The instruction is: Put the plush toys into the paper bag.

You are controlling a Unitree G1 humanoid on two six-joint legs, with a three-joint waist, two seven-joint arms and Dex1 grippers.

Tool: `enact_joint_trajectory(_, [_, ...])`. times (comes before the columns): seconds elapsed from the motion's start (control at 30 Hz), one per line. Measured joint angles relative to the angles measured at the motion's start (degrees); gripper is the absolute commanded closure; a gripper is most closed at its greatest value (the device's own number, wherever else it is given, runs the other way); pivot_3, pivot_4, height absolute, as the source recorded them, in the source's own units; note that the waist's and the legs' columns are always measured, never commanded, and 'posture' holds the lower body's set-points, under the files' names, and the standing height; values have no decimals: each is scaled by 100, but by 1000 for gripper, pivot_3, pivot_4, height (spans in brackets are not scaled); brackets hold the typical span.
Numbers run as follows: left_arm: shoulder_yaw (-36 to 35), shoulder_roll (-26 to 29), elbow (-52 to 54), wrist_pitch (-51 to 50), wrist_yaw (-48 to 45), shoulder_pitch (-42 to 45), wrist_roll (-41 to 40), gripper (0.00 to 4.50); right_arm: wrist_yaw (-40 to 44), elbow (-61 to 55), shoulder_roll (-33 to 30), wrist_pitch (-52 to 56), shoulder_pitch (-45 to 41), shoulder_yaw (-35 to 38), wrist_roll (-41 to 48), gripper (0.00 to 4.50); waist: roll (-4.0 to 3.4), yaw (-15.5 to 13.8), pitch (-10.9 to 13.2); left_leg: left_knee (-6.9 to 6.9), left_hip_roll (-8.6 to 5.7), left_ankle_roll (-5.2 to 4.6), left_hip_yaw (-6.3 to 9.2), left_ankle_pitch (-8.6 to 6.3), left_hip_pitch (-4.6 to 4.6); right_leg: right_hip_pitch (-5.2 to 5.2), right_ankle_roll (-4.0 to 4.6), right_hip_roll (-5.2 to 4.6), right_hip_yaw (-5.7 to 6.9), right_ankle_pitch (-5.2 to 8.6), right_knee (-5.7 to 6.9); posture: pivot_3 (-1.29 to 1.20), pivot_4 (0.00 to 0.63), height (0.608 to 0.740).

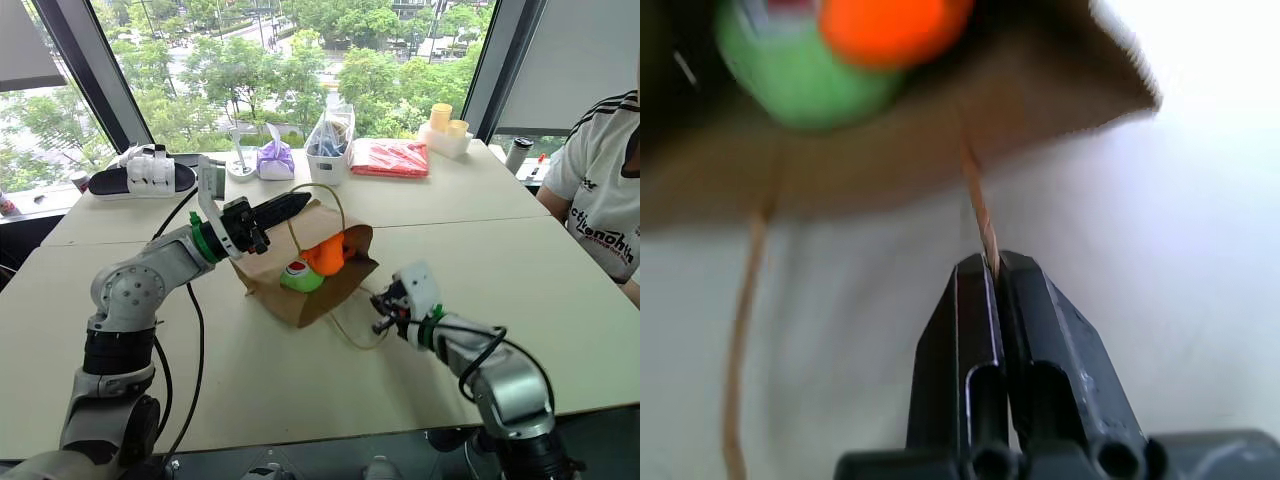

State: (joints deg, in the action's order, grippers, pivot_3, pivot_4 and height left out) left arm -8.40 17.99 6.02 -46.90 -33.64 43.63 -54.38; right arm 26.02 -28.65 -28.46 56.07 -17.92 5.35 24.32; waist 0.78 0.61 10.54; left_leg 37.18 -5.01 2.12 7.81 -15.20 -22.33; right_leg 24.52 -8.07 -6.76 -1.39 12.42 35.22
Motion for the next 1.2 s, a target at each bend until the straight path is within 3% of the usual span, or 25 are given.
enact_joint_trajectory(0.13, [-221,171,-399,125,-64,563,11,4500,35,-377,-256,735,-1188,951,913,4434,0,-1,0,-3,-1,-1,2,-1,-1,-1,0,0,4,0,-3,0,150,740])
enact_joint_trajectory(0.3, [-304,324,-617,111,-157,572,24,4500,118,-312,-546,1237,-1638,1225,1534,4434,1,4,0,-7,-1,-9,-2,-5,-9,8,-1,-3,4,0,-7,0,150,740])
enact_joint_trajectory(0.7, [102,314,-624,275,-465,-177,688,4500,83,-151,-646,1142,-1269,1107,1755,4434,1,4,0,-4,0,-8,-5,-5,-7,8,-1,-4,3,0,-2,0,150,740])
enact_joint_trajectory(0.87, [95,629,-399,172,-648,-370,747,4500,137,-269,-722,1103,-1131,1055,1838,4434,1,8,0,-4,1,-8,-5,-5,-6,9,-1,-4,2,0,-2,0,150,740])
enact_joint_trajectory(0.97, [84,759,-247,-60,-751,-479,632,3639,160,-324,-800,1103,-1139,1123,2031,3571,1,-4,0,-3,1,-8,-4,-5,-7,8,-1,-4,2,0,-2,0,150,740])
enact_joint_trajectory(1.1, [-34,980,-97,-438,-798,-492,325,1628,201,-376,-946,1105,-1256,1273,2360,1489,1,3,0,-3,1,-9,-3,-5,-7,6,-1,-4,3,0,-3,0,150,740])
enact_joint_trajectory(1.2, [-268,1199,-4,-782,-836,-494,-69,226,184,-375,-1116,1112,-1403,1346,2506,168,1,17,1,-5,3,-9,-3,-5,-6,9,-1,-3,3,0,-2,0,150,740])
